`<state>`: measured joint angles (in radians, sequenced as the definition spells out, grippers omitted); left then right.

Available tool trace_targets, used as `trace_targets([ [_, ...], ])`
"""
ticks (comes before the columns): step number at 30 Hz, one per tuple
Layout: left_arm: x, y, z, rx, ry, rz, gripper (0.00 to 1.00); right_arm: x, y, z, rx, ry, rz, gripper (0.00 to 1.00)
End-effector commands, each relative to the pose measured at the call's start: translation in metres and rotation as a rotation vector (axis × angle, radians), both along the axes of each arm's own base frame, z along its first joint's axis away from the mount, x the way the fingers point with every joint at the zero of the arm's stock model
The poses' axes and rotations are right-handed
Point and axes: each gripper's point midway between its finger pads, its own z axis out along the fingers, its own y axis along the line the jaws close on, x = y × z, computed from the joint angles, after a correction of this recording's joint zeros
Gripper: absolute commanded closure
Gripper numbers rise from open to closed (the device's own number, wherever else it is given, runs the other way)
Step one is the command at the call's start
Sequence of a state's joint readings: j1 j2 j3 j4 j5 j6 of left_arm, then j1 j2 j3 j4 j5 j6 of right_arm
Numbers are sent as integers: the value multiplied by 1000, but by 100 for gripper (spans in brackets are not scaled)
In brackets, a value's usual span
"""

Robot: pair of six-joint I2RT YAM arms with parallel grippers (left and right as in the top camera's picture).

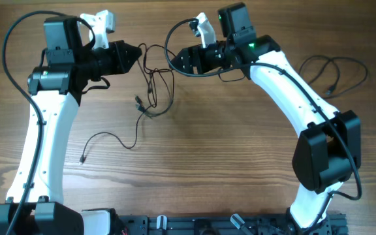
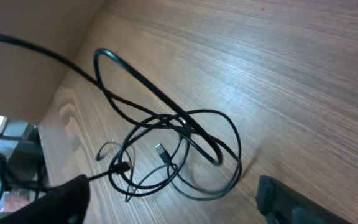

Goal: Untangle cables
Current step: 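Lift both grippers with cables and pull them apart above the tangle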

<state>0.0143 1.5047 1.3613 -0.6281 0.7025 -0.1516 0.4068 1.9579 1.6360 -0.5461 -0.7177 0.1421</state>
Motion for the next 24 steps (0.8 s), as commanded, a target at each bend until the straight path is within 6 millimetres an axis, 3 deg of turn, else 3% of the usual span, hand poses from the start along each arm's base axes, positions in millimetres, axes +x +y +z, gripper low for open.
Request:
trace_targets([
  [1, -15, -22, 16, -102, -52, -169, 96, 2, 1, 1, -10, -44, 17, 6],
  [7, -32, -38, 34, -221, -62, -286, 96, 7, 0, 0, -27, -65, -2, 5],
  [15, -46, -48, 47, -312, -66, -376, 96, 46, -32, -29, -210, -81, -276, 5],
  [17, -46, -48, 47, -312, -66, -376, 96, 63, -56, -42, -300, -73, -449, 7],
  [19, -46, -48, 47, -312, -65, -375, 96, 80, -95, -51, -433, -94, -664, 7],
  [24, -40, -41, 33, -252, -23, -306, 96, 87, -176, -55, -691, -146, -926, 1],
])
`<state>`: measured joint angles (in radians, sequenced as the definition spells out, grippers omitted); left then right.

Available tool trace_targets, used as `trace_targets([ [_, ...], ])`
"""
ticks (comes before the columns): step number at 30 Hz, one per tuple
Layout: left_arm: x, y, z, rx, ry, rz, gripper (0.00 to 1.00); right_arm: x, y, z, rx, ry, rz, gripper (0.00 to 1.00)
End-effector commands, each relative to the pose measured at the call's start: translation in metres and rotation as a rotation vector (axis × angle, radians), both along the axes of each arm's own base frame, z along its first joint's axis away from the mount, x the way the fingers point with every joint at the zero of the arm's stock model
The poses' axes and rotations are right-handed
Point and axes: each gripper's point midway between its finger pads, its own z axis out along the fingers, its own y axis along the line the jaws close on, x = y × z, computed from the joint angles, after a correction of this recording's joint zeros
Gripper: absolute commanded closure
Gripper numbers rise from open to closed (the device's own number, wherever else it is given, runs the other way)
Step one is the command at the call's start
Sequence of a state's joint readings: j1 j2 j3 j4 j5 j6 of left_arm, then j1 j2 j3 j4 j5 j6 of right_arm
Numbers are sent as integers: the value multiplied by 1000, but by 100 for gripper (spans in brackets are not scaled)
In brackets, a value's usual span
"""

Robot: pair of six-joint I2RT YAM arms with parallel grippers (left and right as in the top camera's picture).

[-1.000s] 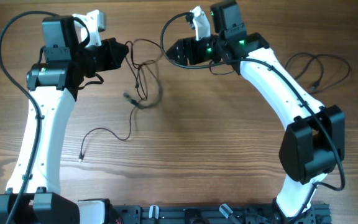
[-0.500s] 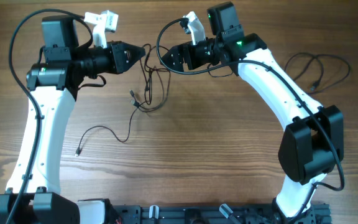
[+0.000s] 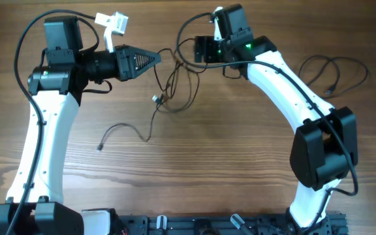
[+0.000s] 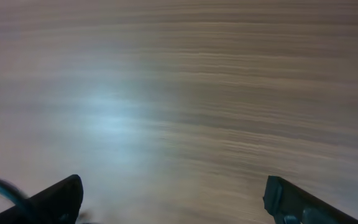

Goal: Untangle cables
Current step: 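Lift both grippers with cables and pull them apart above the tangle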

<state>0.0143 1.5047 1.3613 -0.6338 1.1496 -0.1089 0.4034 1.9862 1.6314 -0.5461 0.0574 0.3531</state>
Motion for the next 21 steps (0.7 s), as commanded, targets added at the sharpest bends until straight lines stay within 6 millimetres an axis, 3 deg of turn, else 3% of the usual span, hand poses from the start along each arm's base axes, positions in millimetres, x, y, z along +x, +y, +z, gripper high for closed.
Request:
trace_targets([
  [1, 7, 9, -15, 73, 23, 61, 96, 11, -81, -8, -251, -33, -277, 0],
  [5, 20, 31, -45, 234, 90, 214, 96, 5, -105, -17, -288, 33, -279, 0],
  [10, 37, 90, -72, 360, 258, 530, 96, -1, -124, -22, -304, 79, -301, 0],
  [17, 36, 173, -78, 298, 397, 782, 96, -1, -122, -23, -288, 83, -301, 1],
  [21, 21, 225, -83, 276, 466, 912, 96, -3, -106, -27, -213, 107, -250, 0],
])
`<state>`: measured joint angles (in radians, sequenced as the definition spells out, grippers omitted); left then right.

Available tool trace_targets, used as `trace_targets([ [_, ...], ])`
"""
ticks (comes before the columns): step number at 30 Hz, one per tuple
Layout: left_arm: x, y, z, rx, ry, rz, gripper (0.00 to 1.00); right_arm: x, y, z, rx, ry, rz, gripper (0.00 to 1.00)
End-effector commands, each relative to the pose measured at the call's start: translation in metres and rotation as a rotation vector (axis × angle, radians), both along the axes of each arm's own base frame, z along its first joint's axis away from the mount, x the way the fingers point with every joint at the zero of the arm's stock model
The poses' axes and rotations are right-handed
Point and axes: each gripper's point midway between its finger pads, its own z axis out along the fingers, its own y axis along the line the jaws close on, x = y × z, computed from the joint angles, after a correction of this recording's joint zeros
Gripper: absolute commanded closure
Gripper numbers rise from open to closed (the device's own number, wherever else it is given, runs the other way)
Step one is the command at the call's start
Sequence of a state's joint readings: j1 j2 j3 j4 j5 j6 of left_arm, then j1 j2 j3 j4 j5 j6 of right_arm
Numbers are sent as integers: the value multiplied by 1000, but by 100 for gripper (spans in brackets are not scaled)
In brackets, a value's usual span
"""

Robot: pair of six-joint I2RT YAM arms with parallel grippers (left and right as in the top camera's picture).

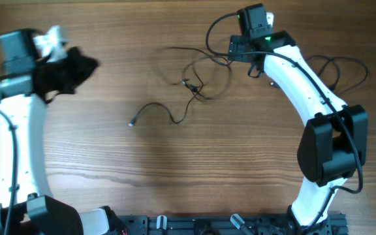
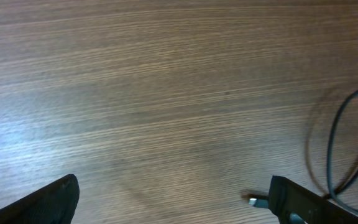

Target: Untangle cables

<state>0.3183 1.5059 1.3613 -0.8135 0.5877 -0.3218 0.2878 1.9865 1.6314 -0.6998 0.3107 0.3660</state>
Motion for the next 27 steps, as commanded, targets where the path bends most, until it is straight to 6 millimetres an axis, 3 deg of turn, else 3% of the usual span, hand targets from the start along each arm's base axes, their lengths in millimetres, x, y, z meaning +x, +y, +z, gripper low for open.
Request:
trace_targets([
  [1, -14, 57, -8, 0, 56, 183, 96, 0, 8, -13, 62, 34, 27, 0],
  [5, -29, 94, -11, -19, 81, 289, 95, 1, 26, -13, 152, 35, 79, 0],
  [7, -34, 100, -12, -35, 89, 307, 73, 0, 39, -13, 215, 45, 116, 0],
  [10, -36, 95, -13, -39, 100, 295, 54, -4, 68, -10, 340, 62, 237, 2],
  [12, -33, 86, -14, -36, 101, 269, 34, -7, 88, -4, 425, 68, 330, 11],
  [14, -27, 77, -15, -33, 99, 240, 20, -9, 95, -2, 459, 72, 353, 23],
  [15, -23, 70, -18, -21, 103, 219, 6, -9, 93, -3, 451, 71, 349, 25],
  [16, -20, 67, -21, -10, 109, 210, 1, -8, 90, -3, 434, 67, 338, 24],
  [23, -4, 26, -44, -12, 163, 93, 0, -2, 64, -9, 310, 55, 255, 23],
  [27, 5, -7, -63, 8, 182, -40, 9, -4, 59, -11, 352, 78, 231, 39],
])
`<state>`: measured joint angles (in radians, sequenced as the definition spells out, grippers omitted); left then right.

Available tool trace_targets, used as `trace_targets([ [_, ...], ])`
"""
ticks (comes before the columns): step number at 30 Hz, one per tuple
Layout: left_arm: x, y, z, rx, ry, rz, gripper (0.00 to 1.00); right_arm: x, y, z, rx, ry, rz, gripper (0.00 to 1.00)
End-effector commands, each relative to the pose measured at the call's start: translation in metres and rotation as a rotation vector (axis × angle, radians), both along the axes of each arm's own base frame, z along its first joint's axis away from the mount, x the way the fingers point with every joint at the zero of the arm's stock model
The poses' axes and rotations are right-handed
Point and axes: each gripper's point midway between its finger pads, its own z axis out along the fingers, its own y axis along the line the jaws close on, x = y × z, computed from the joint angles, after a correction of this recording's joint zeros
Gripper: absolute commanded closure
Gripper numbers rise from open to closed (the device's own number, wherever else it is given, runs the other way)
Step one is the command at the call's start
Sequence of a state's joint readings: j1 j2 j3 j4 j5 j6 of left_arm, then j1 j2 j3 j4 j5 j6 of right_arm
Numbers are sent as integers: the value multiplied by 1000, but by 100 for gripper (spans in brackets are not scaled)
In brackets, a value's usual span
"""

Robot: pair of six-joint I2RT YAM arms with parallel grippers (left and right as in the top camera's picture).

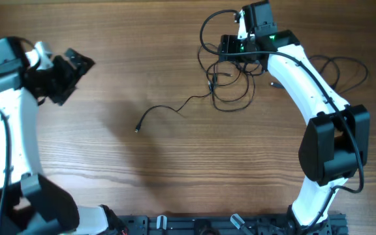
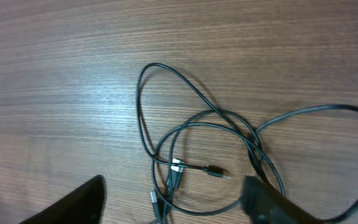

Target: Untangle cables

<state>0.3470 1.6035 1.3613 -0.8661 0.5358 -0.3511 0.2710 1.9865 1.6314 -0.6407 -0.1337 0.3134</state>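
A tangle of thin black cables (image 1: 230, 88) lies at the back of the wooden table, right of centre. One loose tail runs left from it to a plug (image 1: 138, 128). My right gripper (image 1: 230, 49) hovers just behind the tangle. In the right wrist view this gripper (image 2: 173, 190) is open, with the loops (image 2: 197, 134) and silver plugs (image 2: 176, 168) on the wood between its spread fingers (image 2: 263, 199), not gripped. My left gripper (image 1: 80, 62) is far off at the left, open, holding nothing.
A second black cable (image 1: 335, 72) loops on the table at the far right, behind my right arm (image 1: 305, 78). My left arm (image 1: 5, 130) stands along the left edge. Bare wood (image 1: 175, 176) fills the middle and front.
The tangle lies further right, under my right gripper, and fills the right wrist view, which had shown mostly bare wood. The loose tail's plug has shifted slightly right. My left gripper stays at the far left.
First both grippers met at the tangle at the back centre, the left one shut on a strand. Then the left reached right and the tangle lay further right. Later the left arm was far left with the cable let go, and the tangle now sits under the right gripper.
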Motion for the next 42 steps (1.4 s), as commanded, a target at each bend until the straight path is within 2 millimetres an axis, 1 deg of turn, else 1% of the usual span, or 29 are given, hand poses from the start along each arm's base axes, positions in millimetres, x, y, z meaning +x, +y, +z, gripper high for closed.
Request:
trace_targets([
  [1, 9, -35, -23, 27, 17, -159, 11, -2, -9, -13, 16, 45, -11, 44],
  [2, 10, -47, -29, 32, 18, -209, 11, -4, -6, -12, 42, 56, 1, 52],
  [3, 11, -55, -32, 33, 19, -237, 12, -6, -5, -12, 61, 67, 9, 57],
  [4, 12, -64, -35, 37, 20, -269, 12, -8, -3, -12, 88, 81, 21, 64],
  [5, 14, -75, -40, 40, 22, -305, 12, -13, 3, -11, 130, 102, 43, 75],
  [7, 16, -93, -46, 40, 23, -353, 11, -18, 7, -11, 156, 125, 58, 84],
  [10, 22, -119, -54, 44, 9, -417, 10, -26, 8, -15, 150, 160, 62, 92],
  [11, 24, -130, -57, 46, -1, -445, 10, -30, 7, -17, 138, 177, 58, 92],
  [12, 25, -138, -59, 47, -6, -462, 10, -31, 3, -20, 122, 185, 48, 91],
  [13, 26, -145, -60, 49, -13, -481, 10, -31, -3, -22, 91, 185, 30, 85],
  [14, 26, -153, -62, 50, -17, -499, 10, -28, -11, -24, 60, 180, 6, 73],
  [16, 26, -165, -65, 50, -23, -528, 8, -24, -23, -25, 26, 170, -26, 56],
  [18, 25, -178, -69, 51, -24, -559, 7, -21, -31, -25, 31, 168, -46, 53],
  [19, 23, -187, -69, 52, -27, -580, 6, -20, -37, -24, 42, 172, -56, 52],
  [20, 23, -191, -71, 59, -27, -589, 6, -20, -41, -24, 50, 177, -63, 51],
  [22, 22, -198, -71, 71, -34, -606, 6, -20, -50, -27, 57, 188, -81, 51],
  [25, 21, -208, -72, 95, -47, -626, 5, -20, -57, -34, 76, 215, -93, 51],
  [29, 21, -218, -70, 96, -67, -649, 4, -21, -64, -53, 97, 266, -109, 50],
  [33, 20, -225, -69, 97, -78, -663, 5, -20, -79, -81, 108, 322, -164, 50],
  [35, 20, -227, -69, 97, -78, -668, 5, -20, -77, -87, 155, 343, -158, 50],
  [37, 19, -227, -69, 97, -78, -669, 5, -20, -72, -88, 206, 354, -143, 51],
  [39, 20, -227, -68, 97, -81, -669, 5, -18, -65, -85, 272, 353, -118, 51],
  [42, 21, -228, -67, 98, -90, -669, 7, -14, -62, -81, 309, 340, -108, 52],
])
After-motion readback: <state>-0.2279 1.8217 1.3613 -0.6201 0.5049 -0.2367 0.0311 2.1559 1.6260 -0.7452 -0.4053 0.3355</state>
